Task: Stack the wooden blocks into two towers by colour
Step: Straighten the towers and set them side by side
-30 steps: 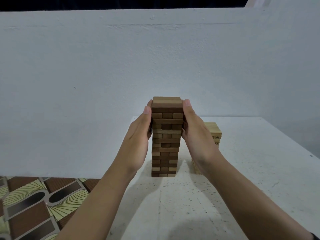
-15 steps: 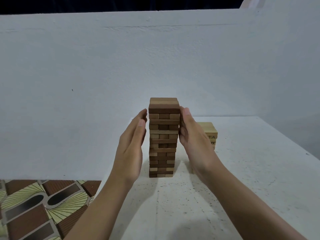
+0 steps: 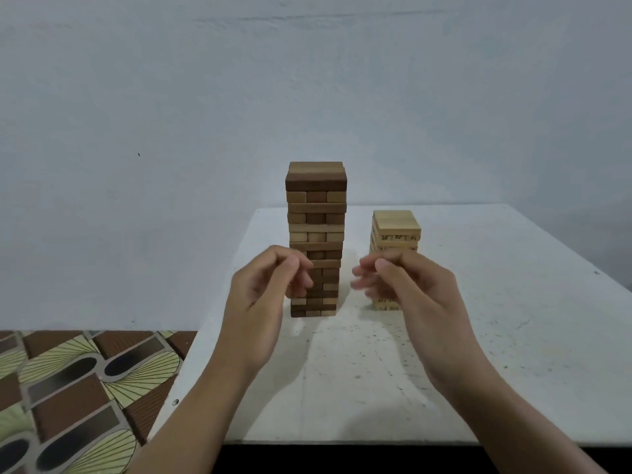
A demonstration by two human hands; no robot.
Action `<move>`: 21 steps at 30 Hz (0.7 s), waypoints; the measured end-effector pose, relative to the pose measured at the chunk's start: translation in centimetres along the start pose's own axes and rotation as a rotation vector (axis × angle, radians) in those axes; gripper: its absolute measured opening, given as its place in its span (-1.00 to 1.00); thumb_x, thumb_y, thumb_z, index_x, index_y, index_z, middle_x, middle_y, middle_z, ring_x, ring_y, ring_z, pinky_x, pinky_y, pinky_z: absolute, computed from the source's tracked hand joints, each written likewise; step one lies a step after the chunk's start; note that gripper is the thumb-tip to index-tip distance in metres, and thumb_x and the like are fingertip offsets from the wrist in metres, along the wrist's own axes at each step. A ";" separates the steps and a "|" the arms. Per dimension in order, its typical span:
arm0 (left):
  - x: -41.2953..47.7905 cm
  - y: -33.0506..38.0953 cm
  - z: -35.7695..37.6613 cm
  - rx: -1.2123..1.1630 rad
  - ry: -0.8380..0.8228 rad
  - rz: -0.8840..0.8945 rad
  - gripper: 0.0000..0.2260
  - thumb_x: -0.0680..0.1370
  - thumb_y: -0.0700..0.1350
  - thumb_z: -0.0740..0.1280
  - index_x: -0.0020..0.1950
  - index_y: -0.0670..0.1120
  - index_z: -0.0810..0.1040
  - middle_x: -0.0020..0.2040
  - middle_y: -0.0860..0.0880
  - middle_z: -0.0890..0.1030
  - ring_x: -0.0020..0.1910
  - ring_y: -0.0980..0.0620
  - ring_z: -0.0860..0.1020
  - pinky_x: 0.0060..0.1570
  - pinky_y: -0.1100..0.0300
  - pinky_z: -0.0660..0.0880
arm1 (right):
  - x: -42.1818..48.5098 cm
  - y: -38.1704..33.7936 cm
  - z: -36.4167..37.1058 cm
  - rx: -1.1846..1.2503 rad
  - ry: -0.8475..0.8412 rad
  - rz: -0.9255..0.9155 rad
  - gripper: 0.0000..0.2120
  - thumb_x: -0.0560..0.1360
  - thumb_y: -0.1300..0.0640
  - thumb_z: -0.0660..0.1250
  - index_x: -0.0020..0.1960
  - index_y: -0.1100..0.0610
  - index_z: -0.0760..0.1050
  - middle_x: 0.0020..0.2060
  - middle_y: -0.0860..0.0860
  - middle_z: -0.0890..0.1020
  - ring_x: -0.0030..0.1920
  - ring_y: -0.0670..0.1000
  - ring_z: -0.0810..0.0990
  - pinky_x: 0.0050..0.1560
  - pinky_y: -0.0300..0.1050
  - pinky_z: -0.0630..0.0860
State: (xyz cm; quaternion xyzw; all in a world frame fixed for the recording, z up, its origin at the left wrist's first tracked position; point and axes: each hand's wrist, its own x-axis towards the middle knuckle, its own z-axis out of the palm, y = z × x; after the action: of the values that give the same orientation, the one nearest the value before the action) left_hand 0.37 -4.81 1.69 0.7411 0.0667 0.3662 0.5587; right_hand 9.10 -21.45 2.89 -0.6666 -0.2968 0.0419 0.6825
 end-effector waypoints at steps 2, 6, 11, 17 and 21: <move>-0.9 0.1 0.6 -0.010 -0.105 -0.039 -0.77 0.67 -0.23 0.23 -0.06 -0.16 0.66 -0.20 -0.08 0.64 -0.16 0.03 0.61 -0.10 0.27 0.53 | -0.7 0.7 -0.7 -0.001 0.005 0.009 -0.79 0.62 0.26 0.26 -0.08 0.15 0.65 -0.21 0.05 0.71 -0.21 -0.01 0.67 -0.14 -0.14 0.60; -2.4 0.2 2.4 -0.030 -0.239 -0.131 -0.81 0.66 -0.23 0.27 0.01 -0.13 0.68 -0.11 -0.05 0.70 -0.04 0.06 0.66 0.02 0.28 0.54 | -1.1 2.3 -2.7 0.051 0.115 0.057 -0.78 0.60 0.32 0.28 -0.16 0.23 0.64 -0.37 0.12 0.63 -0.36 0.01 0.52 -0.30 -0.23 0.47; -2.6 0.2 4.8 -0.046 -0.245 -0.179 -0.82 0.66 -0.20 0.28 0.17 -0.04 0.65 0.07 0.08 0.70 0.18 0.11 0.62 0.24 0.20 0.54 | -0.2 3.2 -5.3 0.023 0.224 0.091 -0.78 0.59 0.31 0.27 -0.16 0.21 0.64 -0.37 0.09 0.60 -0.35 0.00 0.48 -0.30 -0.18 0.43; -2.4 0.4 7.0 -0.063 -0.146 -0.180 -0.78 0.66 -0.19 0.29 0.26 -0.01 0.61 0.16 0.16 0.67 0.23 0.23 0.58 0.15 0.40 0.50 | 0.7 3.9 -6.5 -0.034 0.267 0.122 -0.78 0.60 0.23 0.26 -0.12 0.13 0.64 -0.29 0.02 0.62 -0.25 -0.05 0.52 -0.19 -0.09 0.45; -2.8 0.3 8.8 -0.066 -0.119 -0.262 -0.60 0.68 -0.06 0.26 0.52 0.17 0.40 0.40 0.33 0.48 0.38 0.43 0.39 0.35 0.42 0.36 | 1.7 3.8 -6.6 -0.052 0.315 0.090 -0.78 0.65 0.16 0.20 0.02 0.01 0.62 -0.09 -0.13 0.67 -0.06 -0.15 0.59 0.03 -0.07 0.53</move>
State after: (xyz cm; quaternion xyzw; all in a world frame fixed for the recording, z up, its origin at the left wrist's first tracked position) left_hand 3.69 -13.17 -0.33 0.7278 0.1176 0.2477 0.6286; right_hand 14.83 -26.09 0.40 -0.6949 -0.1572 -0.0402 0.7006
